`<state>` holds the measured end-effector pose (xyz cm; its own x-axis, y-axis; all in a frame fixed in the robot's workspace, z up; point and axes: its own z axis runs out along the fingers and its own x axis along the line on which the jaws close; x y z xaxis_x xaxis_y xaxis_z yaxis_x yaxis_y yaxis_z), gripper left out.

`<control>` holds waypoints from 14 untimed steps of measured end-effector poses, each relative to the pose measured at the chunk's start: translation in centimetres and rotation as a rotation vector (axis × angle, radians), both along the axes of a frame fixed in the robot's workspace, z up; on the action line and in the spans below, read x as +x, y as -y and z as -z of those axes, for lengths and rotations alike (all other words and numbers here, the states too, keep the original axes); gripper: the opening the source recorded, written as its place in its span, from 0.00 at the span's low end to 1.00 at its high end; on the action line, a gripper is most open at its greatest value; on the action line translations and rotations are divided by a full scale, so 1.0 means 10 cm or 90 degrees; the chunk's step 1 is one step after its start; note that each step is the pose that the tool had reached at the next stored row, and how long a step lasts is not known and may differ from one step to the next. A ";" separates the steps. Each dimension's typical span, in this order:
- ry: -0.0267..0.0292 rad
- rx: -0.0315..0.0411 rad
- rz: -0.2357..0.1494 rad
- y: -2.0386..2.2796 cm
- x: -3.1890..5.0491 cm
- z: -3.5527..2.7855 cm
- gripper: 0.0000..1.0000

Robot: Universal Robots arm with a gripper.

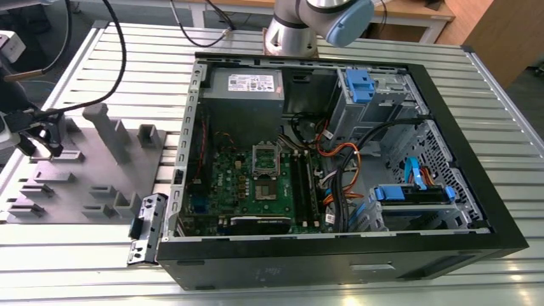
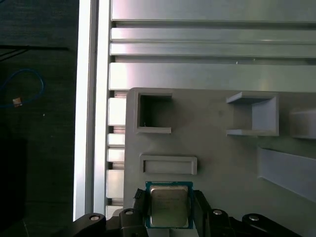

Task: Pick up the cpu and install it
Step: 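Pick up the cpu and move it towards the insertion slot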

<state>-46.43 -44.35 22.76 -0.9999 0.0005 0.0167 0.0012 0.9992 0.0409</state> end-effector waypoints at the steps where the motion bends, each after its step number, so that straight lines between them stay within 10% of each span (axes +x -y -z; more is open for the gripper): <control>1: 0.0001 0.0001 0.000 0.000 0.000 -0.024 0.47; 14: 0.0000 0.0000 0.000 0.000 0.000 -0.272 0.47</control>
<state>-46.43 -44.35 25.49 -0.9999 0.0006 0.0166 0.0013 0.9992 0.0409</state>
